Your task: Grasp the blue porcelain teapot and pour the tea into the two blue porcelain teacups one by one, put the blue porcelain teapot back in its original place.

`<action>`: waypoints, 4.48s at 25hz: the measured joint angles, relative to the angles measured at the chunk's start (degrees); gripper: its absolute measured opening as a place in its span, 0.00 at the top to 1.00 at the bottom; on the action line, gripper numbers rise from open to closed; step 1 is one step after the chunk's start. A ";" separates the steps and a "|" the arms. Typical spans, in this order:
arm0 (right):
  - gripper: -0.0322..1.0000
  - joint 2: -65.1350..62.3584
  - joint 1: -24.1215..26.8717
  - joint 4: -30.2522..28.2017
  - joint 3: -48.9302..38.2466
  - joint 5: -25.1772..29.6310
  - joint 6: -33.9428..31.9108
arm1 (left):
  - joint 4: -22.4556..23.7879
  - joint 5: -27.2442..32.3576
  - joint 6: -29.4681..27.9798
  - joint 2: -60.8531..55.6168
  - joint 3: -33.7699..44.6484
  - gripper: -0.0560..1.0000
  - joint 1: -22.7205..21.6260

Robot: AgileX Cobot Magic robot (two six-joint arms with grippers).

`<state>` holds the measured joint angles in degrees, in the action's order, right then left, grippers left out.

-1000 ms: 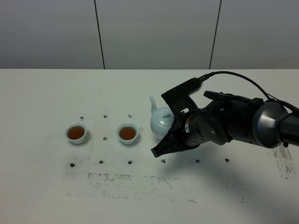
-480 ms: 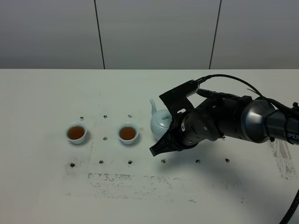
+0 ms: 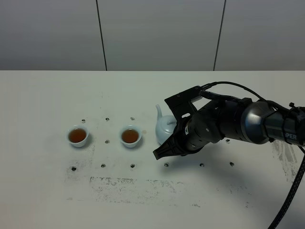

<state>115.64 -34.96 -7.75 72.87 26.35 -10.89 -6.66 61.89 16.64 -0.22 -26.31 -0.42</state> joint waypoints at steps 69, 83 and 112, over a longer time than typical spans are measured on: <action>0.42 -18.49 13.88 -1.19 2.62 22.46 0.82 | 0.00 0.00 0.00 0.00 0.00 0.67 0.00; 0.42 -44.54 32.11 -8.95 -9.97 32.96 0.86 | 0.00 0.00 0.00 0.00 0.00 0.67 0.00; 0.42 -100.89 45.48 19.60 -40.09 35.74 23.58 | 0.00 0.00 0.00 0.00 0.00 0.67 0.00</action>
<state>14.75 10.52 11.85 32.78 62.09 12.69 -6.66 61.89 16.64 -0.22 -26.31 -0.42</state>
